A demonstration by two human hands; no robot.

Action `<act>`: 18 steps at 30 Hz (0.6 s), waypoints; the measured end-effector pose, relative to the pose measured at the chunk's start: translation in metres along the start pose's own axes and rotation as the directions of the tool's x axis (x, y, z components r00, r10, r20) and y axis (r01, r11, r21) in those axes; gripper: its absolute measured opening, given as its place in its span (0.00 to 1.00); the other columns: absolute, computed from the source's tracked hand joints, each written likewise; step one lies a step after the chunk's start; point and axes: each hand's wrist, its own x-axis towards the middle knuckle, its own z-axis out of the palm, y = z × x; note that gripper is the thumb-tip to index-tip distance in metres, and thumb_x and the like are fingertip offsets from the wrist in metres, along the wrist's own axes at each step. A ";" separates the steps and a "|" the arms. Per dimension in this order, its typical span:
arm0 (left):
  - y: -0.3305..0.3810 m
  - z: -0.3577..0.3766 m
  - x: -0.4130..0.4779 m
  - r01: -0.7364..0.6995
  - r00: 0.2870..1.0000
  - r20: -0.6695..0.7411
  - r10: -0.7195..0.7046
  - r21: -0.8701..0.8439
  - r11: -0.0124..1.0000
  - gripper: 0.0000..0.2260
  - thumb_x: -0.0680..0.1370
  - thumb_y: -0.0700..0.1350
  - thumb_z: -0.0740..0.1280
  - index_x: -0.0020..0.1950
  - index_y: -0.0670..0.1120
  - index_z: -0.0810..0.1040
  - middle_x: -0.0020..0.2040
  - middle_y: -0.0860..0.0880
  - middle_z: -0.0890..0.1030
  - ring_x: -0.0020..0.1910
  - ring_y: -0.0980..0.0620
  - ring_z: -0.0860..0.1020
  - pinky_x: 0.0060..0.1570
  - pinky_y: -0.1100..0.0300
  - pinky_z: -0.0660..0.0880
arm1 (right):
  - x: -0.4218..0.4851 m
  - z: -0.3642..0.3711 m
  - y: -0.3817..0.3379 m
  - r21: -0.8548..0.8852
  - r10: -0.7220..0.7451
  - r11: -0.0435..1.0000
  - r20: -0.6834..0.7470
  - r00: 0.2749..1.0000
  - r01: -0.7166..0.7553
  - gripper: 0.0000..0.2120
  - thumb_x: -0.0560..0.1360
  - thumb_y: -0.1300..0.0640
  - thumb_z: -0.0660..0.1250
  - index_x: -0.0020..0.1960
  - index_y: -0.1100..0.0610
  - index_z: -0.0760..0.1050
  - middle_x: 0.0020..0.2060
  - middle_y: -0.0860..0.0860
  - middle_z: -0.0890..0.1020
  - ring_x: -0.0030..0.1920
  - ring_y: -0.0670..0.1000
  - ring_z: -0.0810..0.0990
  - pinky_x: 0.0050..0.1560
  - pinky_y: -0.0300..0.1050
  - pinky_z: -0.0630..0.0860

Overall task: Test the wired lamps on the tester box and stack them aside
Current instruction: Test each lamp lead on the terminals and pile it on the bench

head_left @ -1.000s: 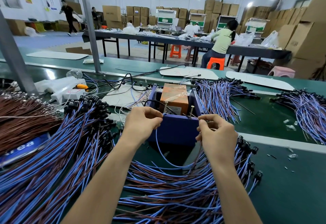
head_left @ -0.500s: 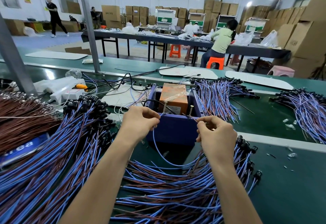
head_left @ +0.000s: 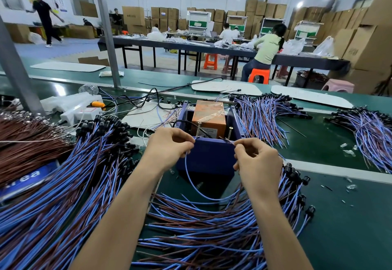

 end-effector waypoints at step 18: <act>0.000 0.004 -0.001 0.008 0.999 -0.044 -0.009 -0.027 1.000 0.11 0.72 0.33 0.71 0.35 0.48 0.82 0.30 0.48 0.82 0.27 0.57 0.77 0.31 0.67 0.73 | 0.000 0.000 0.002 -0.053 0.012 0.999 0.031 0.999 -0.010 0.10 0.76 0.61 0.67 0.40 0.48 0.78 0.32 0.48 0.81 0.23 0.42 0.78 0.25 0.29 0.72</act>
